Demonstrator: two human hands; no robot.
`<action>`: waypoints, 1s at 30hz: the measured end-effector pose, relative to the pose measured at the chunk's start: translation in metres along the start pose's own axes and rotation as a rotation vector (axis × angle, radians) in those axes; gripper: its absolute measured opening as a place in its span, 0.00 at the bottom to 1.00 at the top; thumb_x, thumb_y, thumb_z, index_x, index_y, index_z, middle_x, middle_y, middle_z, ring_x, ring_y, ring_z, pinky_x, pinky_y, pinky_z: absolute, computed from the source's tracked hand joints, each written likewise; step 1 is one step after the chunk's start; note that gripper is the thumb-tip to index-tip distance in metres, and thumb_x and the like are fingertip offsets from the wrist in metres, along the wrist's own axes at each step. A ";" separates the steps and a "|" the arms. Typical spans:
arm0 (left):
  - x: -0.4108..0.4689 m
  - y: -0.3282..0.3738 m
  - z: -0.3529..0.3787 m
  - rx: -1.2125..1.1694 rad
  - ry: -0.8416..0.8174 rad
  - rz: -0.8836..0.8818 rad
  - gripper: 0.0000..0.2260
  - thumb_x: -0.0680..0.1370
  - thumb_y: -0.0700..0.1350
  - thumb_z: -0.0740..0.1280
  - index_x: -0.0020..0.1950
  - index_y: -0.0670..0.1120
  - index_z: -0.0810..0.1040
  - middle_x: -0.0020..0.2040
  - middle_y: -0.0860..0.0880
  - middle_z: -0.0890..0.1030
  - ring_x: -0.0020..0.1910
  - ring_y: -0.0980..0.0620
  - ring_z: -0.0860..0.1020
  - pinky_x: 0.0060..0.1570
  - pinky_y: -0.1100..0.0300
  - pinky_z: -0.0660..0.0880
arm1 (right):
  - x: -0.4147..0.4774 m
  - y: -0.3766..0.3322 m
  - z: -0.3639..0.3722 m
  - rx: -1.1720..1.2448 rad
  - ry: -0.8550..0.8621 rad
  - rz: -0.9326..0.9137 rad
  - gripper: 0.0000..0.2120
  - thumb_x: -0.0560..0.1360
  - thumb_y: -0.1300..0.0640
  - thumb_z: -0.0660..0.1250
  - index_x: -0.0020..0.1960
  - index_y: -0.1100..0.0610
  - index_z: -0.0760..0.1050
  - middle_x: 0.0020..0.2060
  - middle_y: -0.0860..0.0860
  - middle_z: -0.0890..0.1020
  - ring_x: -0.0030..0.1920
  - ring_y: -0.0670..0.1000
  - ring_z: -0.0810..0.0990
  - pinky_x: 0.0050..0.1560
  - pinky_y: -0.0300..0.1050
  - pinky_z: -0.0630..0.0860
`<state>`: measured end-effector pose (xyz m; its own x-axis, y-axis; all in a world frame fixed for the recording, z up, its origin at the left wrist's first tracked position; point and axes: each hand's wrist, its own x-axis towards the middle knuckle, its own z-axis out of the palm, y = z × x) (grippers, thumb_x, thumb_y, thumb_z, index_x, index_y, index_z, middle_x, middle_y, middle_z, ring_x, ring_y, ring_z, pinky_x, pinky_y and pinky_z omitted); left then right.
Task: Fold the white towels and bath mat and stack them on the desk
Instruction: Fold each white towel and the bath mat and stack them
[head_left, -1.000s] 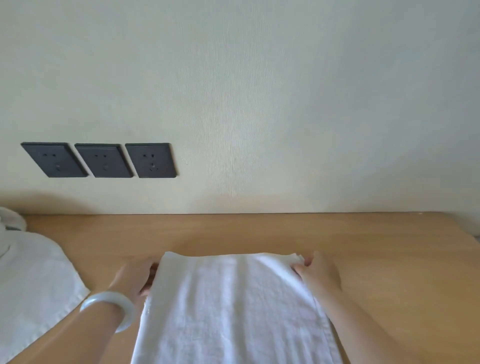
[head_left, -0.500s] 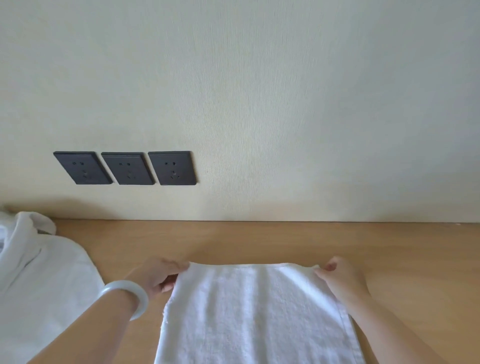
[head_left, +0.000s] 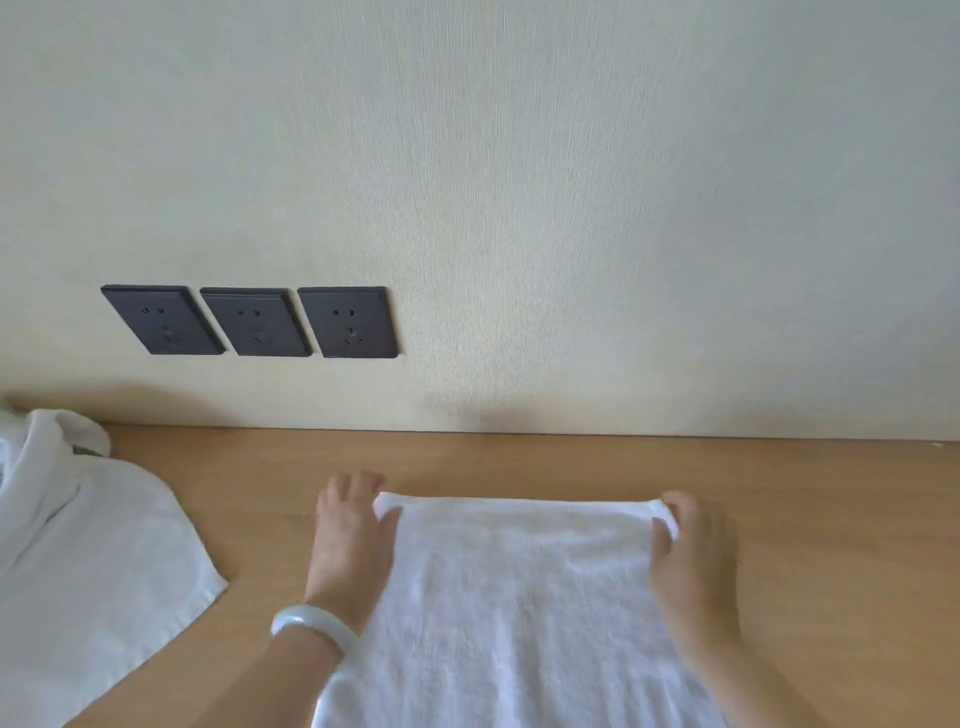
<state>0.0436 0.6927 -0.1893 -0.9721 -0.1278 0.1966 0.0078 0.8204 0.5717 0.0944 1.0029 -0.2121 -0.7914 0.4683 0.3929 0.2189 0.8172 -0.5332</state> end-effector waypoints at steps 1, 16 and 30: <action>-0.012 0.005 0.007 0.071 0.012 0.155 0.10 0.76 0.41 0.68 0.57 0.43 0.76 0.53 0.48 0.74 0.52 0.48 0.72 0.57 0.53 0.72 | -0.013 -0.010 0.006 -0.011 -0.010 -0.108 0.12 0.76 0.60 0.59 0.56 0.63 0.75 0.48 0.58 0.79 0.51 0.62 0.77 0.55 0.53 0.70; -0.075 -0.014 0.031 0.467 -0.203 0.076 0.33 0.80 0.62 0.46 0.75 0.40 0.63 0.74 0.36 0.66 0.74 0.39 0.63 0.72 0.43 0.54 | -0.057 -0.003 0.007 -0.415 -0.242 0.064 0.43 0.79 0.37 0.36 0.68 0.71 0.68 0.65 0.68 0.73 0.67 0.67 0.69 0.66 0.65 0.63; -0.047 -0.010 0.037 0.474 -0.204 0.104 0.35 0.80 0.62 0.36 0.78 0.44 0.59 0.78 0.42 0.59 0.77 0.44 0.57 0.73 0.47 0.47 | -0.031 -0.002 0.022 -0.475 -0.328 -0.063 0.46 0.74 0.36 0.24 0.77 0.62 0.56 0.77 0.56 0.57 0.77 0.56 0.56 0.75 0.57 0.46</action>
<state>0.0803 0.7116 -0.2339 -0.9981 0.0407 0.0470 0.0463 0.9910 0.1253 0.1057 0.9789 -0.2400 -0.9302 0.3470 0.1195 0.3377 0.9368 -0.0914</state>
